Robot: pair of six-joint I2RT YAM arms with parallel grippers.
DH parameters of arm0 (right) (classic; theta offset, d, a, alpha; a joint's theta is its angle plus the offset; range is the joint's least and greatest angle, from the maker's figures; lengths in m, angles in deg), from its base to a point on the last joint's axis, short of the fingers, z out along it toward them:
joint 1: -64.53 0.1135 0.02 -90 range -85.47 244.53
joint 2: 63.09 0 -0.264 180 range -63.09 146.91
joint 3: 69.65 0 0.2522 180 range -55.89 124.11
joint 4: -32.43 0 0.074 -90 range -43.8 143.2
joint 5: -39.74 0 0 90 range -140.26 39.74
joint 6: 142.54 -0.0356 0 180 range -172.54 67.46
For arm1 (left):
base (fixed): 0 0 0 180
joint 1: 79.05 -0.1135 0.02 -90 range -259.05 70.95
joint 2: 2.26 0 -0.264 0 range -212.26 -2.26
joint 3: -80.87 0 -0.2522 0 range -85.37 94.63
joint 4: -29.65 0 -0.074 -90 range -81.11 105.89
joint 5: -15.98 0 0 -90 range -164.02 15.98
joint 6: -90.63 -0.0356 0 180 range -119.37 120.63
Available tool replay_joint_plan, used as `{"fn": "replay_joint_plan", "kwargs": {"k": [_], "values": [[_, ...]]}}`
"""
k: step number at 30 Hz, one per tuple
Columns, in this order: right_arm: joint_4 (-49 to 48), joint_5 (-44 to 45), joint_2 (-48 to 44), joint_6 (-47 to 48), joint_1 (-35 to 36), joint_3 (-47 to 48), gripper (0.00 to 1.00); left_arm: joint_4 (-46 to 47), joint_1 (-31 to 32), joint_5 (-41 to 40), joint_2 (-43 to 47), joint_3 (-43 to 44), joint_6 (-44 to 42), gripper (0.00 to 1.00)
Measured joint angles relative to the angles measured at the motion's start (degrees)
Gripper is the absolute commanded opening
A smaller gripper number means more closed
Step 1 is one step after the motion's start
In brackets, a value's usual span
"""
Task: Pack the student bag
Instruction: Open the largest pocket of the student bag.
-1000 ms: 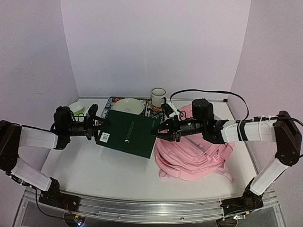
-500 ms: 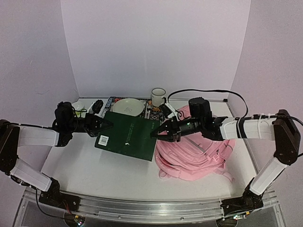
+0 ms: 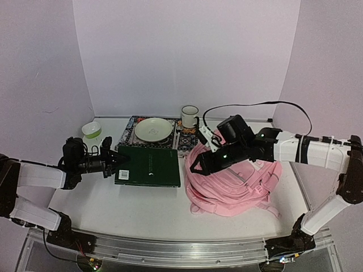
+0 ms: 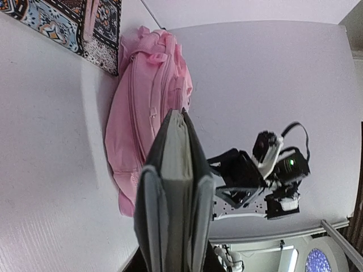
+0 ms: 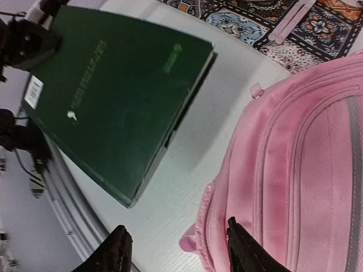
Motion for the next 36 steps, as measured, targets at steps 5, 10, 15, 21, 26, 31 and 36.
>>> {"fn": "replay_joint_plan", "kwargs": {"k": [5, 10, 15, 21, 26, 31, 36], "values": [[8.5, 18.6, 0.4, 6.7, 9.4, 2.7, 0.63, -0.1, 0.0, -7.3, 4.1, -3.4, 2.3, 0.0], [15.1, 33.7, 5.3, 10.4, 16.5, 8.0, 0.63, -0.1, 0.0, -12.2, 4.8, -5.7, 3.9, 0.0], [19.7, 42.2, 12.5, 11.7, 19.6, 11.5, 0.63, -0.8, 0.0, -14.9, 4.8, -7.1, 4.5, 0.0], [24.4, 51.0, 21.3, 11.5, 21.0, 15.3, 0.62, -1.0, 0.0, -15.7, 4.9, -7.2, 4.6, 0.0], [26.6, 56.4, 25.3, 11.6, 21.1, 16.9, 0.62, -1.1, 0.0, -15.7, 5.0, -7.3, 4.6, 0.0], [28.8, 60.9, 29.1, 11.4, 21.1, 19.3, 0.35, -1.1, 0.2, -15.7, 6.3, -7.8, 4.9, 0.0], [32.4, 62.4, 30.2, 10.9, 21.4, 22.5, 0.0, -1.1, 2.0, -15.7, 6.9, -8.0, 5.0, 0.0]]}}
